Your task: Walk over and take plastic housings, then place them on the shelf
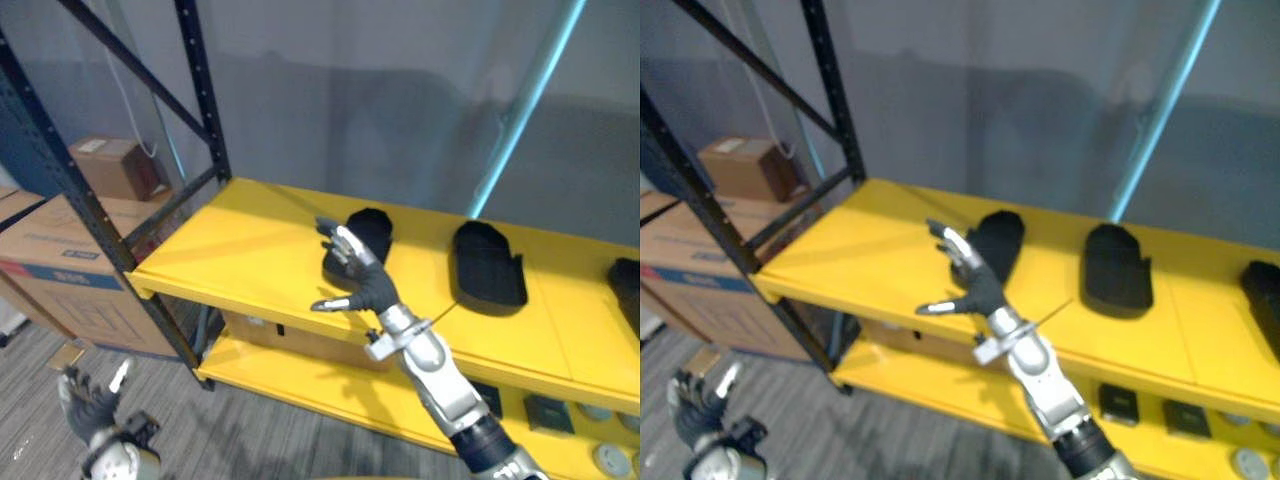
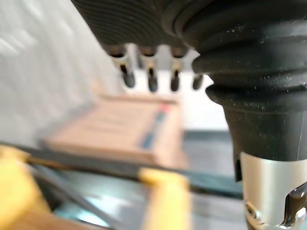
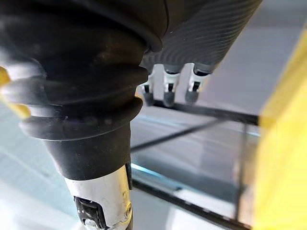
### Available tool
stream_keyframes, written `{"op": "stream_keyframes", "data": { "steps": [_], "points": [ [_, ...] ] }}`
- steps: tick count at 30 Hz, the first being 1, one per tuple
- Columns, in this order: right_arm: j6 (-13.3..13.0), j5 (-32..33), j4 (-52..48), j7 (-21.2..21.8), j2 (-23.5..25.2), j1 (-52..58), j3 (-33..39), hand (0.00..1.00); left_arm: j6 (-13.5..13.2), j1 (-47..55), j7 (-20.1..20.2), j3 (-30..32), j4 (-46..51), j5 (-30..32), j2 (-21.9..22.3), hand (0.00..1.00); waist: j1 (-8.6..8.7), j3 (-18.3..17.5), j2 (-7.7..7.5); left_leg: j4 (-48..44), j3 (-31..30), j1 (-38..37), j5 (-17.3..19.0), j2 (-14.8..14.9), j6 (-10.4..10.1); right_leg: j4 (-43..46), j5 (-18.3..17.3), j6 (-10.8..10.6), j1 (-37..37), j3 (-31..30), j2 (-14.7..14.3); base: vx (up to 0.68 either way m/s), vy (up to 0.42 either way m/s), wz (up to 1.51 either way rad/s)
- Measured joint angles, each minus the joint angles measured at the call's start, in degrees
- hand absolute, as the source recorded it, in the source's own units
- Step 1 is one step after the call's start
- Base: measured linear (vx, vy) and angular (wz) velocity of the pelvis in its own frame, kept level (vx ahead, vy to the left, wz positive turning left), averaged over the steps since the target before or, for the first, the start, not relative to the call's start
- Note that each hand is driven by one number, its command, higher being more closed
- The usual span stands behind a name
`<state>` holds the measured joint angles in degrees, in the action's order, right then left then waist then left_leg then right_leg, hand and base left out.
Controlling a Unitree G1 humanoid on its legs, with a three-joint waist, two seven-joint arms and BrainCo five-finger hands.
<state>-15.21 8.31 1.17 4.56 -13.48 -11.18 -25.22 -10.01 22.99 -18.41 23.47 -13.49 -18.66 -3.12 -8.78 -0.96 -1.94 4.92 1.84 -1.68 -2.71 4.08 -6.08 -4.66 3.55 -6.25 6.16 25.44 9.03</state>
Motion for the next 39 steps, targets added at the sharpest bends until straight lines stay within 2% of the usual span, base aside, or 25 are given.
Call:
{"op": "stream_keyframes", "data": {
  "steps": [3,5,9,10,12,19,27,29,31,39],
  "points": [
    [1.1,-0.1,2.0,1.7,-0.7,-0.4,0.0,0.00,-1.1,0.0,1.9,-0.4,-8.5,1.6,0.2,0.00,0.06,0.7,-0.19,0.0,0.0,0.1,0.0,0.1,0.1,0.0,-0.2,0.1,0.0,0.1,-0.1,0.00,0.000,0.00],
    [2.2,-0.5,3.0,2.1,-2.2,-0.9,0.0,0.00,-2.4,-0.4,3.5,-3.4,-14.2,1.6,-0.2,0.00,0.03,2.0,-0.71,0.0,0.0,0.1,0.1,0.3,0.1,0.0,0.1,0.0,0.0,0.1,-0.2,0.00,0.000,0.00],
    [3.4,-1.4,6.5,3.7,-2.8,-3.4,0.6,0.00,-2.8,-1.6,5.6,-6.4,-19.4,1.8,-0.4,0.00,0.06,3.5,-1.93,-0.3,0.2,0.2,-0.1,0.4,0.4,0.0,0.3,-0.2,0.0,-0.1,-0.2,0.00,0.000,0.00],
    [4.4,-2.2,7.4,4.3,-2.8,-3.9,1.0,0.00,-3.0,-2.1,6.1,-6.6,-20.4,1.8,-0.4,0.00,0.03,4.0,-1.64,-0.3,0.3,0.1,-0.1,0.3,0.4,0.0,0.3,-0.2,0.0,-0.2,-0.2,0.00,0.000,0.00],
    [4.8,-2.5,9.2,4.4,-2.8,-4.9,1.6,0.00,-3.8,-3.0,6.2,-6.7,-21.6,1.8,-0.5,0.00,0.05,4.7,-1.98,-0.3,0.4,0.0,-0.1,0.3,0.4,0.0,0.4,-0.2,0.1,-0.3,-0.2,0.00,0.000,0.00],
    [5.0,-4.6,13.6,5.3,-2.4,-6.3,2.8,0.00,-4.5,-3.9,7.4,-8.7,-21.7,1.4,-1.4,0.00,0.12,8.3,-1.18,-0.3,0.3,-0.3,-0.1,0.1,0.4,0.0,0.3,-0.3,0.5,-0.2,-0.1,0.00,-0.001,0.00],
    [5.5,-5.9,16.0,5.8,-1.9,-7.5,3.9,0.00,-4.4,-4.0,8.1,-10.8,-21.7,1.5,-1.5,0.00,0.17,9.1,-0.58,-0.3,-0.1,-0.6,-0.1,0.0,0.4,0.8,0.0,-0.8,0.7,-0.1,0.2,0.00,-0.003,0.01],
    [5.8,-6.6,16.0,5.6,-1.8,-7.5,3.9,0.00,-4.2,-4.1,8.5,-11.3,-21.7,1.5,-1.4,0.00,0.18,10.2,-0.36,-0.3,0.0,-1.3,-0.1,-0.1,0.5,1.9,-0.7,-0.9,0.9,-0.1,0.5,0.00,0.000,0.00],
    [6.5,-7.1,16.3,5.3,-1.8,-7.5,4.1,0.00,-4.1,-4.4,8.5,-11.3,-21.7,1.5,-1.5,0.00,0.20,10.8,-0.50,-0.3,0.0,-1.2,-0.1,-0.2,0.5,2.1,-0.7,-0.9,0.7,-0.1,0.6,-0.02,0.001,0.00],
    [6.5,-9.4,18.3,3.7,-0.4,-7.7,7.2,0.00,-3.6,-5.1,8.5,-13.1,-21.7,1.5,-1.8,0.00,0.23,11.3,-0.64,-0.3,0.2,-1.2,-0.1,-0.9,0.8,2.1,-0.6,-1.2,0.6,-0.2,1.4,0.00,0.000,0.00]
  ]
}}
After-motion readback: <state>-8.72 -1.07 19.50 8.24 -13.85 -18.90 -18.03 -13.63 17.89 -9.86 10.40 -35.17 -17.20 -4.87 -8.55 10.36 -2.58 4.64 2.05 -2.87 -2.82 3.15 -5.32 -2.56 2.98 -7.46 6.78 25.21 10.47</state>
